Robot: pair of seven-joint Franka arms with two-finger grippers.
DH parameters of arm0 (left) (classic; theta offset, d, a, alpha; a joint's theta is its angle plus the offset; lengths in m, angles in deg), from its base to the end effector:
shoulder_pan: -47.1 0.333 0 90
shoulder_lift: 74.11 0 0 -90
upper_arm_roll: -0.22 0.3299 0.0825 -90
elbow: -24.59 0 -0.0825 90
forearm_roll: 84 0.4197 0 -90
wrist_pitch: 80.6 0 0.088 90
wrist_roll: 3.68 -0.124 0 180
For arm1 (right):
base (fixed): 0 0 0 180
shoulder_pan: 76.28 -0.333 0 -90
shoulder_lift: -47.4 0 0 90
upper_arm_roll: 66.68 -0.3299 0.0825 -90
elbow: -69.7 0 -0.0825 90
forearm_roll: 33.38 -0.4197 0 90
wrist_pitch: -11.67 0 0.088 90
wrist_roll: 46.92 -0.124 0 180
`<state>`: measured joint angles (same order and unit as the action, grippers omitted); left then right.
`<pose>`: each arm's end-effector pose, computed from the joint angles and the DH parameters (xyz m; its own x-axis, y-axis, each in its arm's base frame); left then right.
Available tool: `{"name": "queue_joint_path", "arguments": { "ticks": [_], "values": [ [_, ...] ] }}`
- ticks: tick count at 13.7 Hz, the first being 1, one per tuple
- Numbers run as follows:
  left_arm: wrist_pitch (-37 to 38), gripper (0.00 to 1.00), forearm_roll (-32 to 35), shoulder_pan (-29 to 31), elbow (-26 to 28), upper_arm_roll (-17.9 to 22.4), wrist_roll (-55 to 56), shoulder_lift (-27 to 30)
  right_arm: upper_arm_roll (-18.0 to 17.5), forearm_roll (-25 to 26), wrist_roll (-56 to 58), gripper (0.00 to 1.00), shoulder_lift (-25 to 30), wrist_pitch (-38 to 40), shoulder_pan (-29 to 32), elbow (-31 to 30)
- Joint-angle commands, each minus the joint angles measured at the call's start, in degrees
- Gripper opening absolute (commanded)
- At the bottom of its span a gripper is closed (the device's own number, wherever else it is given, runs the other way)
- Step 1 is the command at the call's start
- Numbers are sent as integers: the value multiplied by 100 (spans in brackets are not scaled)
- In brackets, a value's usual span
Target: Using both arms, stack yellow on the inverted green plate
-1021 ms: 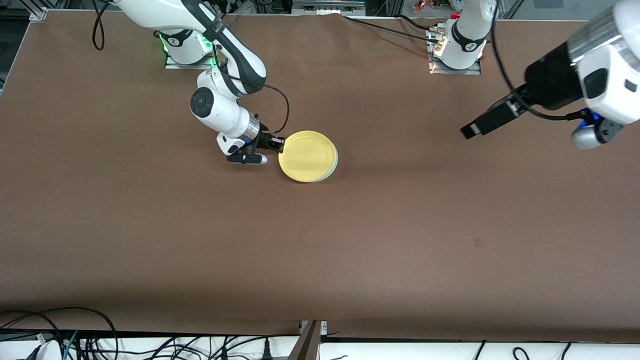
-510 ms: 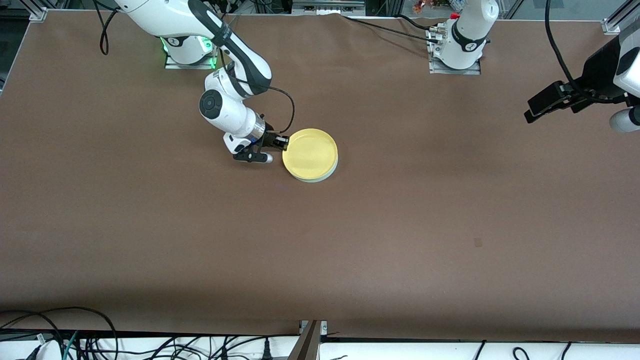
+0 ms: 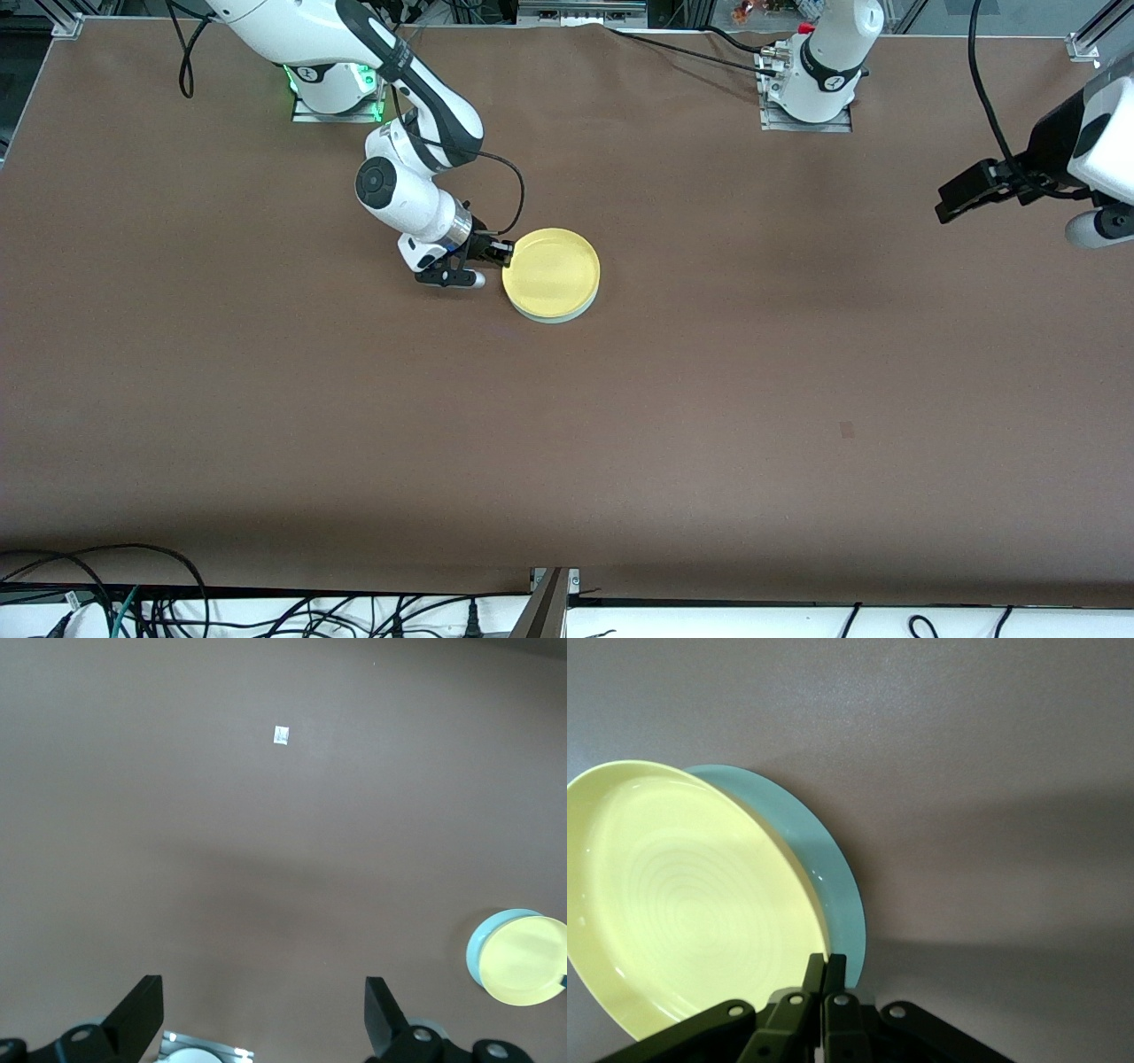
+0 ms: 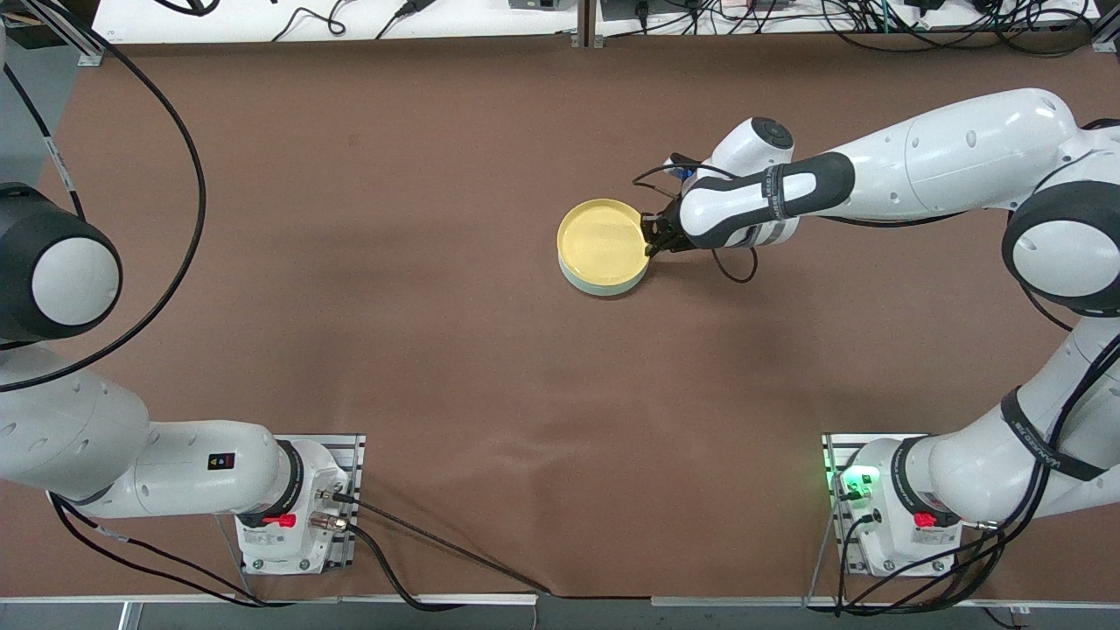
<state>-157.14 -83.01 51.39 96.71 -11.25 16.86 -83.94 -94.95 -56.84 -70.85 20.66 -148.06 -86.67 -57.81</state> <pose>0.6135 -0.0620 0.6545 0.9677 0.2353 -0.0911 0.2348 -0.9719 -0.0161 0.4600 0.3612 0.1609 0.9791 -0.1551 -0.1318 -0.1930 -0.9132 -0.3588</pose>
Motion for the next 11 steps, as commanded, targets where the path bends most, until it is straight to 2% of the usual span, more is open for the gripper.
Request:
{"name": "queue_joint_path", "arguments": {
  "ticks": [1,5,9,11],
  "values": [
    [-492,100,103,423,688,-57,-830,272,15,-80,117,0,-16,-164,-69,-108],
    [-713,100,41,740,979,-66,-1351,298,15,-80,433,0,63,-138,-60,-178],
    [-1415,100,41,749,1936,-66,-1351,764,15,-80,451,0,116,-120,-60,-178],
    [-1469,100,33,863,1903,-66,-1430,738,15,-80,529,0,134,-112,-60,-213]
  ]
}}
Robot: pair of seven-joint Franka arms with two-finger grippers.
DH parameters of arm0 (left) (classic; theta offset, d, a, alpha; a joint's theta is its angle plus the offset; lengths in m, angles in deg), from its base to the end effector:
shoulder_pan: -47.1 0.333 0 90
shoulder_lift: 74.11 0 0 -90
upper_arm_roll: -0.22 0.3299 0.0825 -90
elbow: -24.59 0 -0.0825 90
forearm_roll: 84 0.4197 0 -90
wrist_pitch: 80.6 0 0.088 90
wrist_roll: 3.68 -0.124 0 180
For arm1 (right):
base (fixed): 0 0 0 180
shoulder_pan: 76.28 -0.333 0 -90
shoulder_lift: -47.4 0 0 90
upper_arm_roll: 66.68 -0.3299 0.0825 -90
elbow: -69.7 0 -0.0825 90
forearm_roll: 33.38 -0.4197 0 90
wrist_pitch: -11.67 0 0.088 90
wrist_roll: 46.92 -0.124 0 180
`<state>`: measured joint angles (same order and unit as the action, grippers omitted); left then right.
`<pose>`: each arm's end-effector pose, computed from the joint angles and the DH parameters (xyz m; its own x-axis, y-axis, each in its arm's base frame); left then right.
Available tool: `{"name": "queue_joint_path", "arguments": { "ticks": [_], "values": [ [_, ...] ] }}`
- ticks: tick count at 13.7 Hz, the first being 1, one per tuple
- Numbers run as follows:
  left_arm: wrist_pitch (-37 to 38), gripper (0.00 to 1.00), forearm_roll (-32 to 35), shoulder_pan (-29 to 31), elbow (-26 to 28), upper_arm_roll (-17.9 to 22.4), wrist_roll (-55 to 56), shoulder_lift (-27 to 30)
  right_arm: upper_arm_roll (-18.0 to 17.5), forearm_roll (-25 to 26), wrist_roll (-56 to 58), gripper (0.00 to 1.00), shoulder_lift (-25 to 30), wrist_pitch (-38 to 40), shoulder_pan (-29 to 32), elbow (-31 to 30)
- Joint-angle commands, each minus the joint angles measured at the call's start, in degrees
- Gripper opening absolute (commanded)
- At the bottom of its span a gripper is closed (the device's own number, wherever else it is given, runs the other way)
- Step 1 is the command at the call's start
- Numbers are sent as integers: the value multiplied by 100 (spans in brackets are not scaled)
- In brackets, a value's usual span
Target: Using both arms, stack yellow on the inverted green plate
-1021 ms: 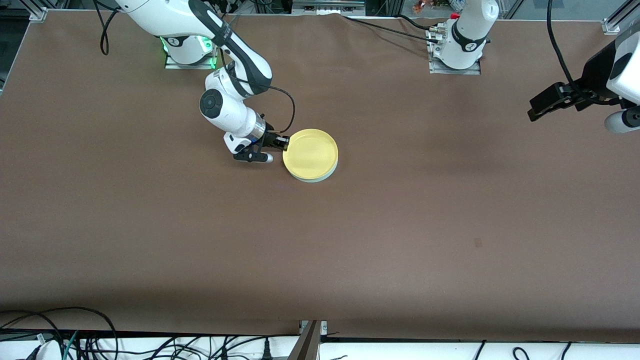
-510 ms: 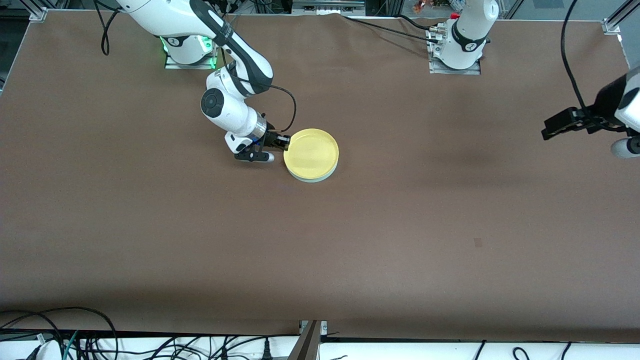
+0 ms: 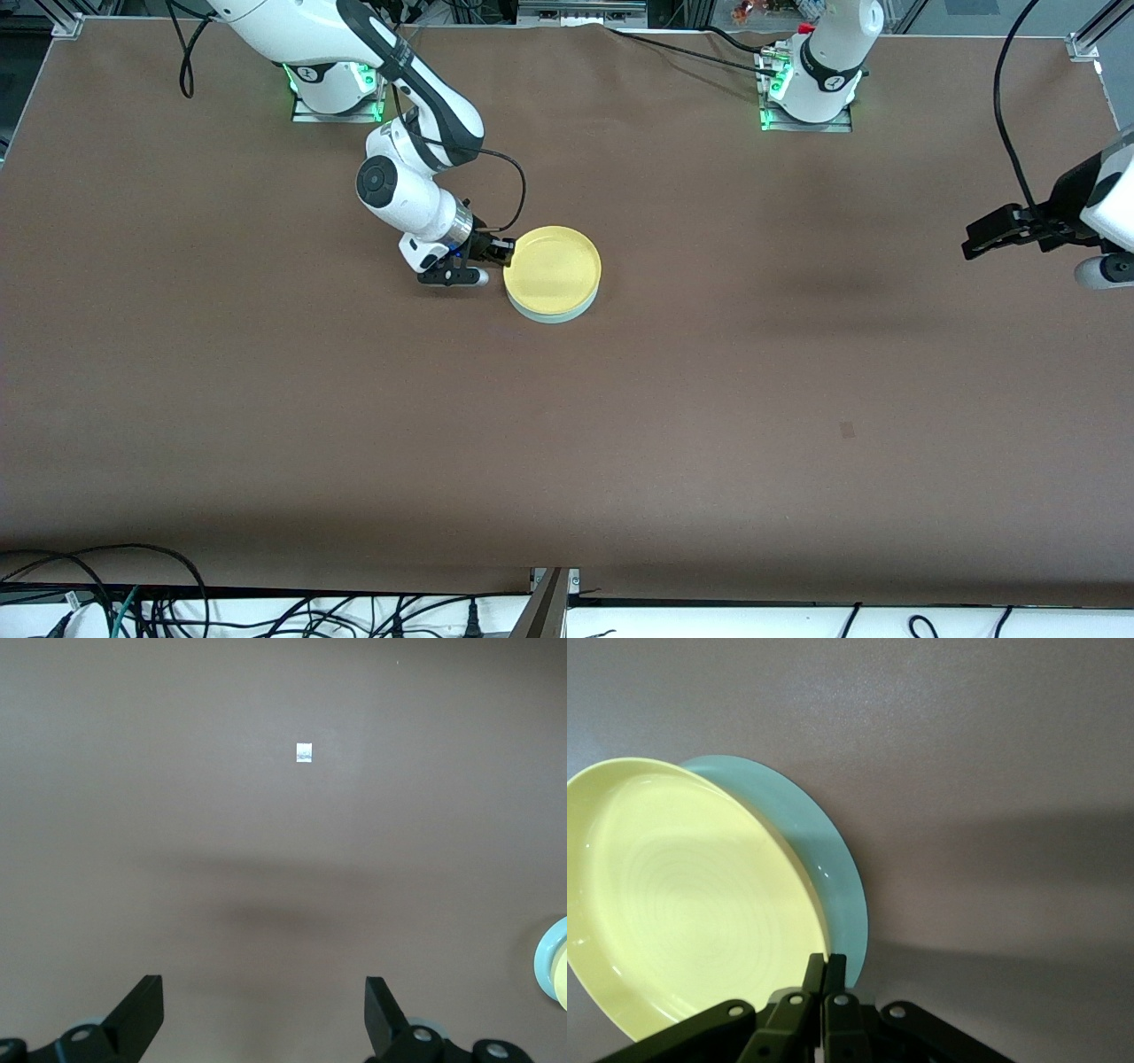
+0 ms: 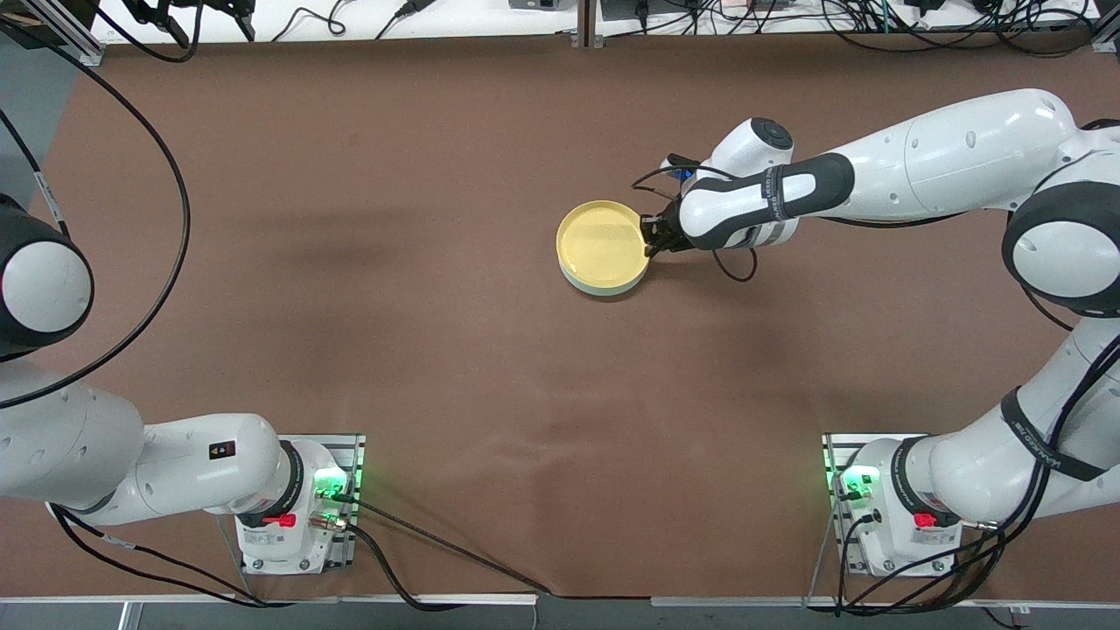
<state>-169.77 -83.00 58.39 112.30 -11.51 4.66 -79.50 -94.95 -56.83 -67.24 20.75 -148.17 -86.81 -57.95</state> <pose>0.6155 0.0028 0.5848 0.9883 0.1373 -0.0661 0.1371 -0.9905 -0.0080 0.4586 0.3619 0.1610 0.9897 -0.0950 -0.1075 -0.1282 -0.9218 -0.3659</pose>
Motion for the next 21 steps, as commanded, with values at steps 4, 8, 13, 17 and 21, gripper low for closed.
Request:
{"name": "queue_joint_path", "arguments": {
  "ticks": [4,8,13,17,21],
  "values": [
    [-329,100,-91,233,309,-13,-439,267,24,-81,196,0,151,-82,-46,-208],
    [-408,100,-108,251,300,4,-465,249,41,-89,178,10,195,-12,-37,-199],
    [-452,100,-152,181,361,31,-465,249,391,-81,125,100,650,1099,-2,308],
    [-470,100,-135,-712,361,950,-474,276,1323,1040,169,100,968,4111,-2,2089],
    [-373,100,-144,-910,300,1156,-465,276,1946,1923,895,100,924,6066,129,3726]
  ]
}}
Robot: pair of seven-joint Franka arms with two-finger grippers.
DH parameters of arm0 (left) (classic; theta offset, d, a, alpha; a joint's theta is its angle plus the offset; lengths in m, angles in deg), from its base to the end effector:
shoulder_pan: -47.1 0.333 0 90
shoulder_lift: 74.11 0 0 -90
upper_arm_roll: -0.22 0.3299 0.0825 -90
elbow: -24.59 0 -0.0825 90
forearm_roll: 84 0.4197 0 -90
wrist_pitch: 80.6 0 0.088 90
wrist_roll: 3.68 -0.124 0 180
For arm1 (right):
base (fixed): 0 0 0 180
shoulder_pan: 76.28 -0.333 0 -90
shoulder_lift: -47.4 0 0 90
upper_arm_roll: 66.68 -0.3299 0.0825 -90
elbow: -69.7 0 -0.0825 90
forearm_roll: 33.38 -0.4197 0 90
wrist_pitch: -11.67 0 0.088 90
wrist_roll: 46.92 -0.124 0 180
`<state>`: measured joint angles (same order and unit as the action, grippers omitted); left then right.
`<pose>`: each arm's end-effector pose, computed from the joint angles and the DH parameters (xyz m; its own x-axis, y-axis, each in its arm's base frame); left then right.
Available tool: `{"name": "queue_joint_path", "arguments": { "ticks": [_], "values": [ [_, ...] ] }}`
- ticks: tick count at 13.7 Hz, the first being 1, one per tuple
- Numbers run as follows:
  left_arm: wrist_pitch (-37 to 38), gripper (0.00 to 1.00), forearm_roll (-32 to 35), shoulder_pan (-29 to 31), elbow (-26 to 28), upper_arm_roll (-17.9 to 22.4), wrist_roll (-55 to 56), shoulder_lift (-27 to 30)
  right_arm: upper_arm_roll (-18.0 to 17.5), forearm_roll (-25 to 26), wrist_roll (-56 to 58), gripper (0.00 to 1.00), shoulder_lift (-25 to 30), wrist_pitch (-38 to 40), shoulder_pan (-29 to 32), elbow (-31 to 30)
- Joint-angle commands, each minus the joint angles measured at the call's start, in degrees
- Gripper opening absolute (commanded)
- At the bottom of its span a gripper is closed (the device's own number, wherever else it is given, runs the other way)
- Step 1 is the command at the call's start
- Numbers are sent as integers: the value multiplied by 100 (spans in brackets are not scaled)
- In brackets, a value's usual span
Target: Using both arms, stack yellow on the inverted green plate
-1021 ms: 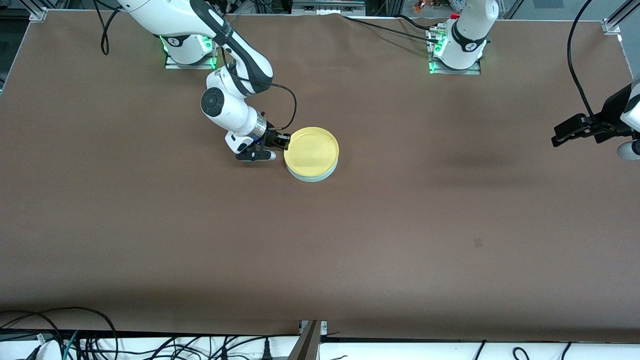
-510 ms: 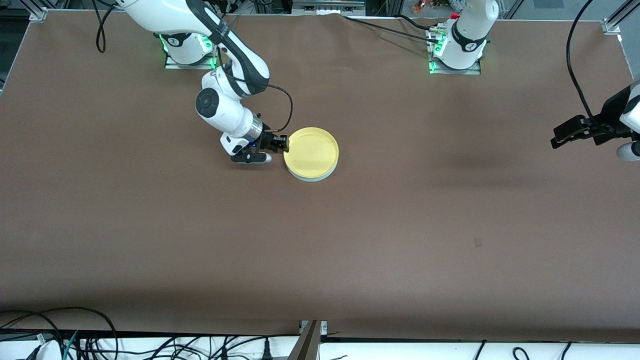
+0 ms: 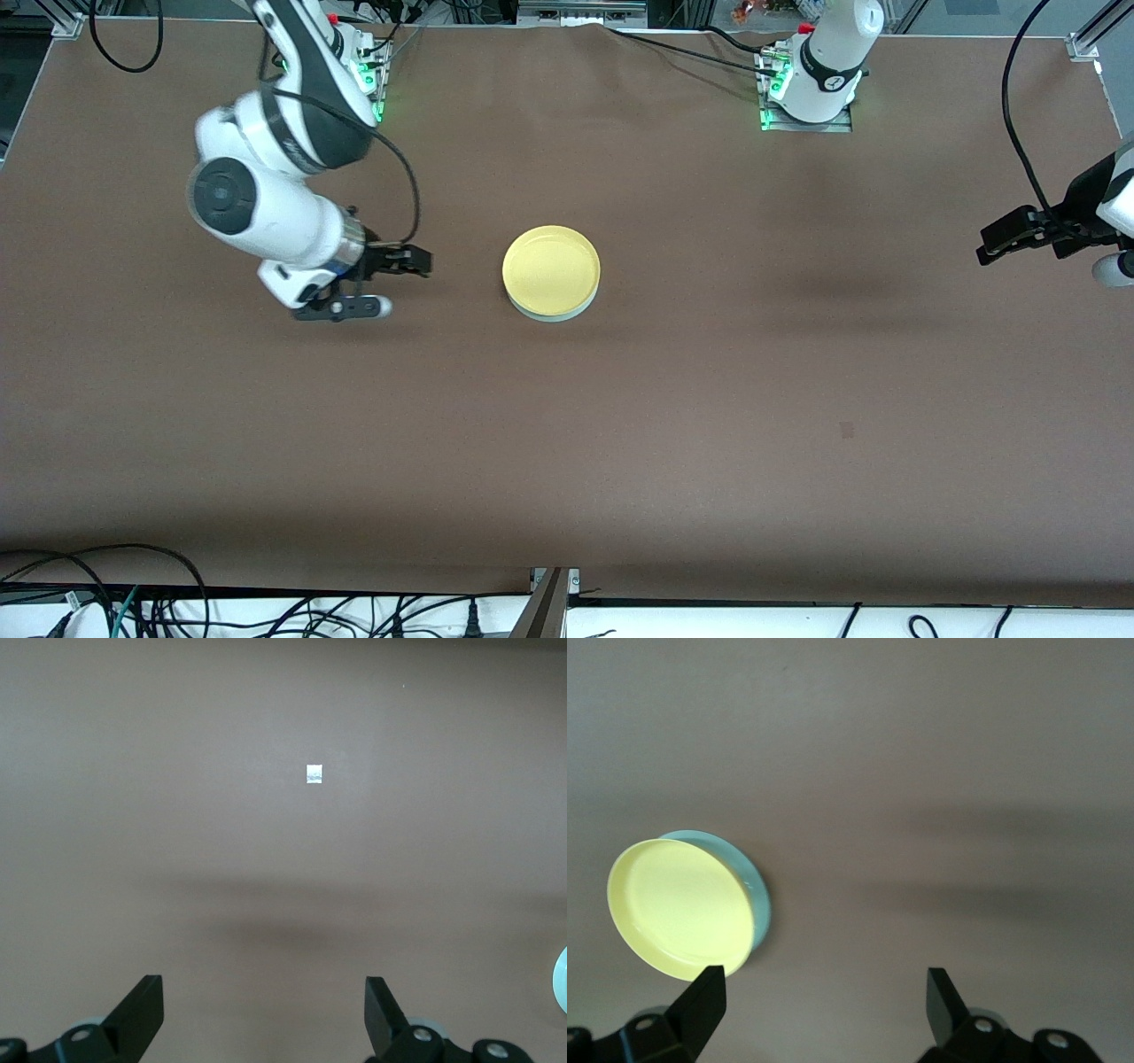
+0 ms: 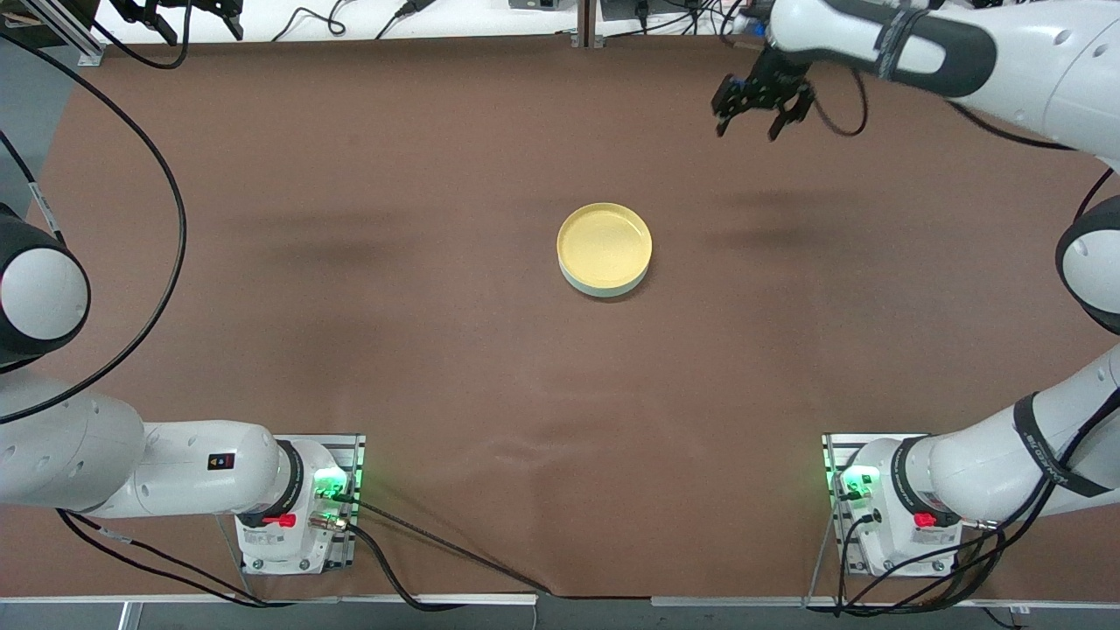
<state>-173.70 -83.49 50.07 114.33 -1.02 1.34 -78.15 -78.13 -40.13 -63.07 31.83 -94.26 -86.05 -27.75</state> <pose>0.6160 0.0201 0.5859 0.9931 0.1171 -0.0112 0.1170 -0.9931 -0.0084 0.6130 0.2405 0.4110 0.9853 0.0546 -0.1616 0.0351 -0.9920 -0.1210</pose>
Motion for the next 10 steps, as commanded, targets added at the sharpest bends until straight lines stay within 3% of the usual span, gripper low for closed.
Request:
{"name": "queue_joint_path", "arguments": {
  "ticks": [1,6,10],
  "values": [
    [107,100,-95,-69,97,115,-142,140,493,270,943,100,-184,931,97,962],
    [266,100,-77,-77,-114,106,-133,114,1487,271,2011,100,-140,2344,159,1964],
    [248,100,-60,-130,-211,97,-116,35,1401,858,1941,100,-44,2955,168,2326]
  ]
}}
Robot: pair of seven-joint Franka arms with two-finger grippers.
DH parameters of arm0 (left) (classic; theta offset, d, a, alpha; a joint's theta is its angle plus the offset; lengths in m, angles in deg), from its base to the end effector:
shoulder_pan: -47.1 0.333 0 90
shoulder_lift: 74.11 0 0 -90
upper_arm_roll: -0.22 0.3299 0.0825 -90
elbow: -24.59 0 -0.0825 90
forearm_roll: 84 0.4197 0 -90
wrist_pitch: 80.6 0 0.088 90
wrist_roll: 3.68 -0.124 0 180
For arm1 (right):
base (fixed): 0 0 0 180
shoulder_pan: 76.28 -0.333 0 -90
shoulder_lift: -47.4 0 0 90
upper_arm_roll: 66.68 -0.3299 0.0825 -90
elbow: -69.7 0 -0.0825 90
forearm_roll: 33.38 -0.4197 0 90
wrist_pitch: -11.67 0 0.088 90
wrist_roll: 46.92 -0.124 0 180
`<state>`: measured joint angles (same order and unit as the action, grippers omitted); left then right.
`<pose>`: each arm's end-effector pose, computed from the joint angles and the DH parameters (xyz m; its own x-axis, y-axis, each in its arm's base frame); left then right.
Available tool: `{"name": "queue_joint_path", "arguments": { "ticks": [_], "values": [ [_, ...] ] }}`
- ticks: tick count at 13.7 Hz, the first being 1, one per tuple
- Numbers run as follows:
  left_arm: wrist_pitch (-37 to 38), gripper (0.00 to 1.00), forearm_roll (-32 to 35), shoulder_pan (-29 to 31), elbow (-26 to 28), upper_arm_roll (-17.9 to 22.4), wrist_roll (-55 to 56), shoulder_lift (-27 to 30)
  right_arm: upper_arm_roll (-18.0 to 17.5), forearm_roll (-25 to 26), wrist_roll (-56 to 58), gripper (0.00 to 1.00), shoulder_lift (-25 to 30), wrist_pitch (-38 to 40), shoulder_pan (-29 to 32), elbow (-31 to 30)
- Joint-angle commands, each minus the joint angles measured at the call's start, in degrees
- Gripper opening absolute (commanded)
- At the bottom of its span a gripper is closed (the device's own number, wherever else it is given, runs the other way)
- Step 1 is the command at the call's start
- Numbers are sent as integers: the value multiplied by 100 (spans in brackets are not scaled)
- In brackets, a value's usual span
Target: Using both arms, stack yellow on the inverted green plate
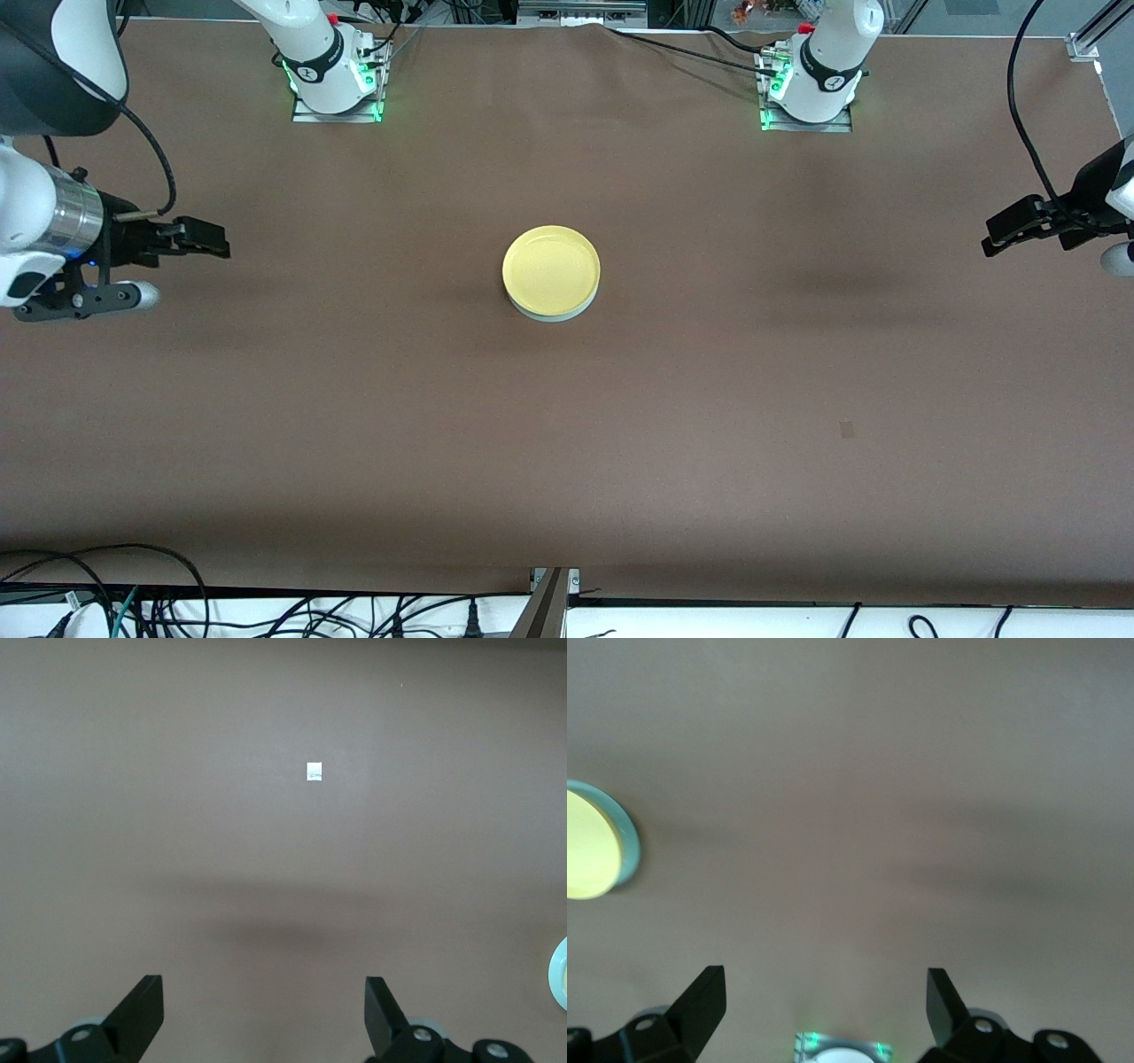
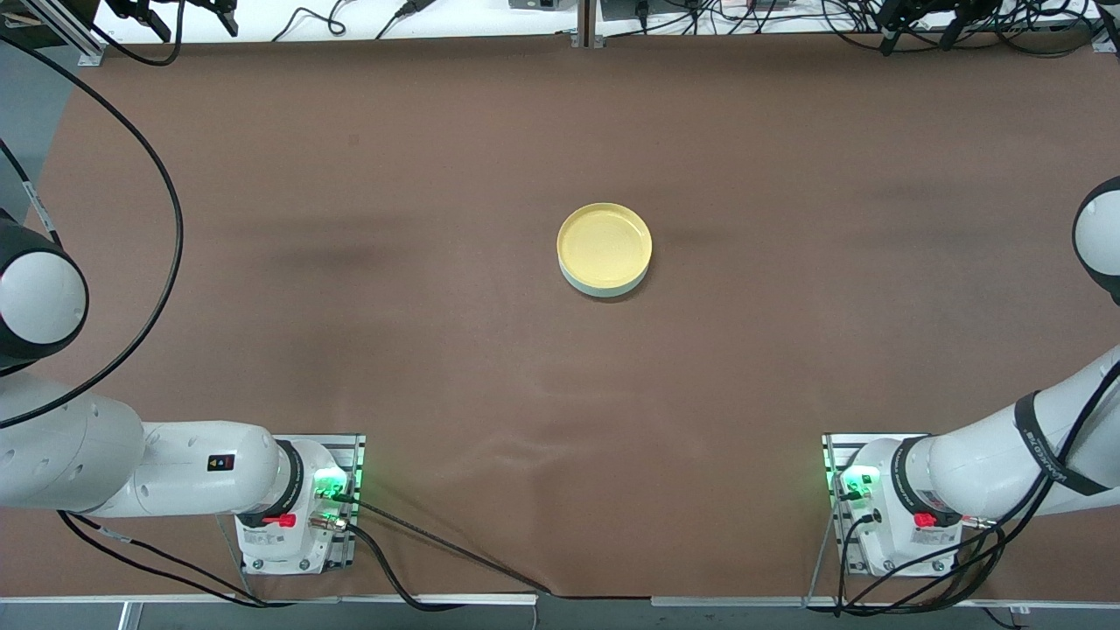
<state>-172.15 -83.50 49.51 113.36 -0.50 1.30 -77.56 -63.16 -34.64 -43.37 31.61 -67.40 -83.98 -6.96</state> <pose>0.6110 0.0193 0.5985 0.9932 0.1159 -0.0110 0.1158 -0.9932 -0.0089 0.6465 0.0555 0.5518 0.9637 0.1351 -0.2302 0.1342 -0.9908 -0.0196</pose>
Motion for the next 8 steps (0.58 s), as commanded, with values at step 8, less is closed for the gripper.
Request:
{"name": "queue_joint_path", "arguments": {
  "ticks": [8],
  "values": [
    [111,100,-68,5,-255,107,-59,-58,-132,179,23,100,1120,277,452,-94]
  ]
}}
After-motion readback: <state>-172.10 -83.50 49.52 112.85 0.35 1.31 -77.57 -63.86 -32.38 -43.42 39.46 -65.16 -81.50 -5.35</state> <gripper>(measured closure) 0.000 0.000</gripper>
